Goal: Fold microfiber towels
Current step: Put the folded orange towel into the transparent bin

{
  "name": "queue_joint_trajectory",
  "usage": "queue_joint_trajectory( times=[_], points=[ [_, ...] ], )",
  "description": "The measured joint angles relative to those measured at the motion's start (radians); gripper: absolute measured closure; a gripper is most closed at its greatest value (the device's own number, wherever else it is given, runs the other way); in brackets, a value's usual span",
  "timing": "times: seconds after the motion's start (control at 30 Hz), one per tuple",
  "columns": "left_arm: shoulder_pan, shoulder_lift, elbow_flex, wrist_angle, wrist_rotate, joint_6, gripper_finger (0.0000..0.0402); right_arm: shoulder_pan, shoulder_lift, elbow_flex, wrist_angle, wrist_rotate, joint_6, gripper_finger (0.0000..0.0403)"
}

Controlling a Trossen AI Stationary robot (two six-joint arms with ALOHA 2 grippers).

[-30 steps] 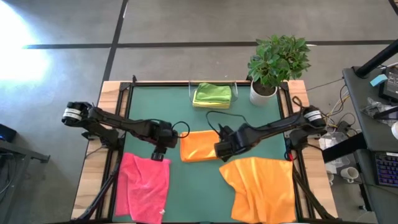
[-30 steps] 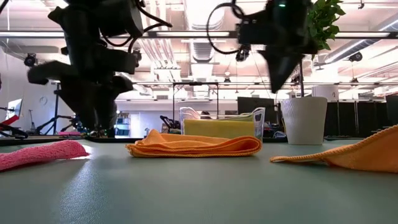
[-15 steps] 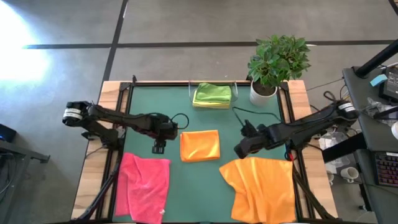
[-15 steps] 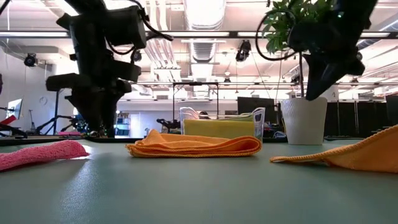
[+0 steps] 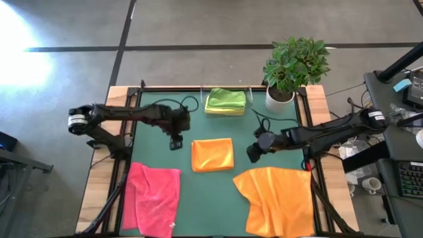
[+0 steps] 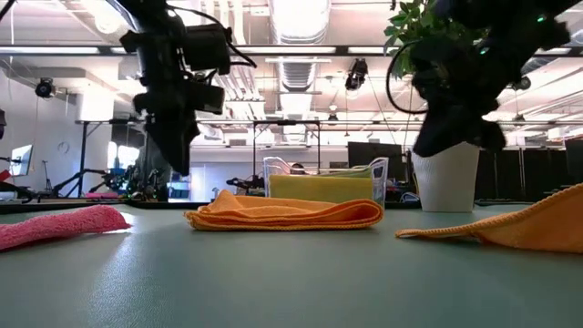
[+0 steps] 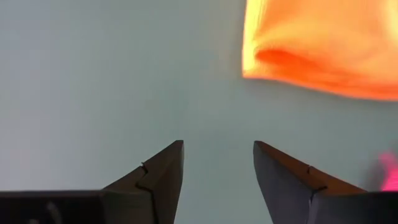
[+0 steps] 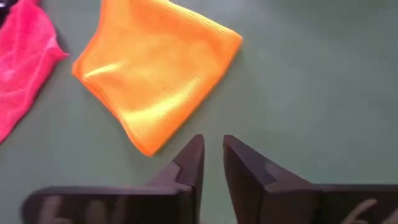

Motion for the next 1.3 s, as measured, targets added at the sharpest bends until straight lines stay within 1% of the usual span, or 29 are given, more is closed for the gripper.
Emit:
queue_joint_trajectory(
  times=[0.13, 0.2, 0.33, 0.43, 0.5, 0.6, 0.7, 0.9, 0.97, 1.03, 1.1, 1.23, 1.3],
  points=[
    [0.029, 0.000, -0.005, 0.068, 0.148, -0.084, 0.0224, -0.068, 0.054, -0.001, 0.120, -0.061, -0.098, 0.0313],
    [0.030, 0.000, -0.020, 0.121, 0.175, -0.122, 0.0224, -0.101, 0.088, -0.001, 0.180, -0.092, -0.123, 0.0296],
    [0.030, 0.000, -0.064, 0.236, 0.186, -0.211, 0.0224, -0.145, 0.163, 0.004, 0.256, -0.138, -0.165, 0.0269],
    [0.033, 0.000, -0.094, 0.272, 0.253, -0.253, 0.0224, -0.162, 0.222, 0.009, 0.274, -0.143, -0.196, 0.0261],
    [0.032, 0.000, -0.111, 0.296, 0.286, -0.270, 0.0224, -0.173, 0.257, 0.011, 0.298, -0.164, -0.196, 0.0259],
    [0.035, 0.000, -0.145, 0.343, 0.293, -0.362, 0.0224, -0.182, 0.303, 0.023, 0.346, -0.202, -0.176, 0.0259],
    [0.039, 0.000, -0.180, 0.389, 0.293, -0.495, 0.0224, -0.184, 0.340, 0.045, 0.363, -0.213, -0.172, 0.0259],
    [0.043, 0.000, -0.258, 0.539, 0.288, -0.794, 0.0224, -0.185, 0.383, 0.099, 0.362, -0.216, -0.239, 0.0259],
    [0.044, 0.000, -0.280, 0.602, 0.283, -0.869, 0.0224, -0.186, 0.388, 0.110, 0.358, -0.216, -0.252, 0.0259],
    [0.043, 0.000, -0.302, 0.652, 0.283, -0.927, 0.0224, -0.188, 0.387, 0.120, 0.355, -0.215, -0.265, 0.0259],
    [0.043, 0.000, -0.312, 0.659, 0.280, -0.969, 0.0224, -0.195, 0.386, 0.125, 0.353, -0.214, -0.267, 0.0259],
    [0.043, 0.015, -0.314, 0.652, 0.255, -0.984, 0.0224, -0.218, 0.386, 0.126, 0.352, -0.212, -0.249, 0.0259],
    [0.042, 0.027, -0.313, 0.676, 0.247, -0.984, 0.0224, -0.234, 0.386, 0.126, 0.353, -0.204, -0.213, 0.0259]
  ],
)
